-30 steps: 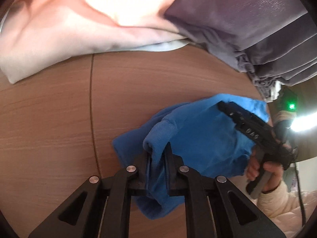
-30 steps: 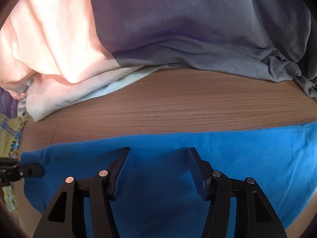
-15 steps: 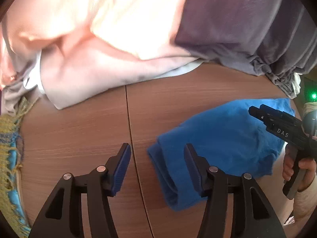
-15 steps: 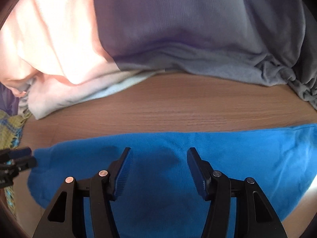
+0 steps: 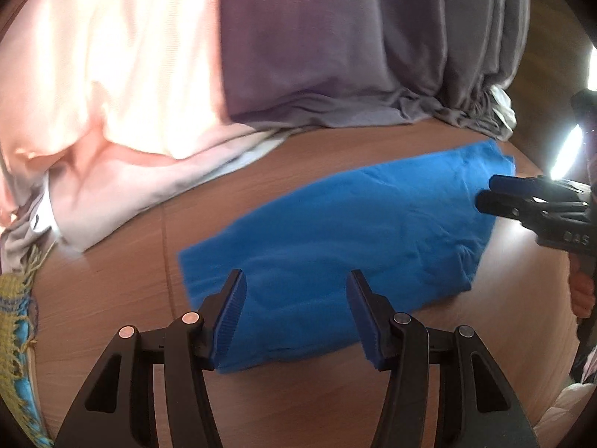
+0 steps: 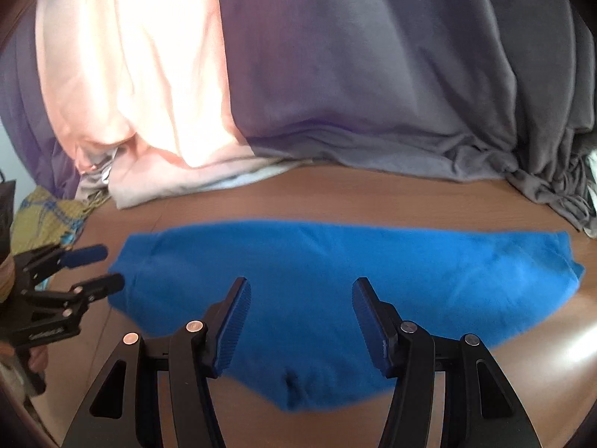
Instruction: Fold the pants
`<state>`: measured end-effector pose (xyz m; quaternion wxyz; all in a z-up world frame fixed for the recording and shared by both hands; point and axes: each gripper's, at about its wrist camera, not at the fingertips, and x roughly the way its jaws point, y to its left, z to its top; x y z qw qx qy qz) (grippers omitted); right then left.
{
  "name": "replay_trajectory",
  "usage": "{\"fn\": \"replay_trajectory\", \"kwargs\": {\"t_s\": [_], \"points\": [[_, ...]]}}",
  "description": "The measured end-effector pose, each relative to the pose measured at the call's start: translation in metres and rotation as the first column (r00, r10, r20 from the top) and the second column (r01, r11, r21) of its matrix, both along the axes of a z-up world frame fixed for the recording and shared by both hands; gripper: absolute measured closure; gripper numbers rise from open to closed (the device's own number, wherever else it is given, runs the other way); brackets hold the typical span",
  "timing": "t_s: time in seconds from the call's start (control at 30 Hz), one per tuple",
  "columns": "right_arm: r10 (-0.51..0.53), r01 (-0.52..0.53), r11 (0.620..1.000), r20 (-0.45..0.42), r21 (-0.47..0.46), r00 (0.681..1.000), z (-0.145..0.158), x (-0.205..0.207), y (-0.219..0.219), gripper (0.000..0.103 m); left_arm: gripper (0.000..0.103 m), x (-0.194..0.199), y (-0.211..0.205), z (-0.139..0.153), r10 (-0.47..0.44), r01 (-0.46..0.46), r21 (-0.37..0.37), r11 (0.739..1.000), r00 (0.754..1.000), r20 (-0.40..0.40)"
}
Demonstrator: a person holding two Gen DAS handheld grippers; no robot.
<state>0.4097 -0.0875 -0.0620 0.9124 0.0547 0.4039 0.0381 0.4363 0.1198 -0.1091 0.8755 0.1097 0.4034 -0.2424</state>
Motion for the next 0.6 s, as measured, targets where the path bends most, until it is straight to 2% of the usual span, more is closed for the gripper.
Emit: {"fn": "replay_trajectory", "kwargs": {"t_s": [0.17, 0.3, 0.43, 0.6], "points": [[0.035, -0.033, 0.999, -0.053, 0.042, 0.998, -0.014, -0.026, -0.006, 0.046, 0.048, 0.0, -0.011, -0.015, 0.03, -0.031, 0.076, 0.997, 0.999, 0.018], [0.099, -0.087, 0.99, -0.103, 0.11, 0.99, -0.031, -0.036, 0.002, 0.046, 0.048, 0.0, -0.011, -0.023, 0.04, -0.044, 0.133, 0.99, 0.999, 0.034], [0.137, -0.117, 0.979, -0.111, 0.167, 0.984, -0.043, -0.032, 0.009, 0.047, 0.048, 0.007, -0.003, -0.032, 0.063, -0.067, 0.154, 0.986, 0.997, 0.033], [0.154, -0.114, 0.965, -0.162, 0.235, 0.975, -0.061, -0.019, 0.009, 0.056, 0.048, 0.015, 0.007, -0.05, 0.116, -0.113, 0.182, 0.977, 0.993, -0.006]]}}
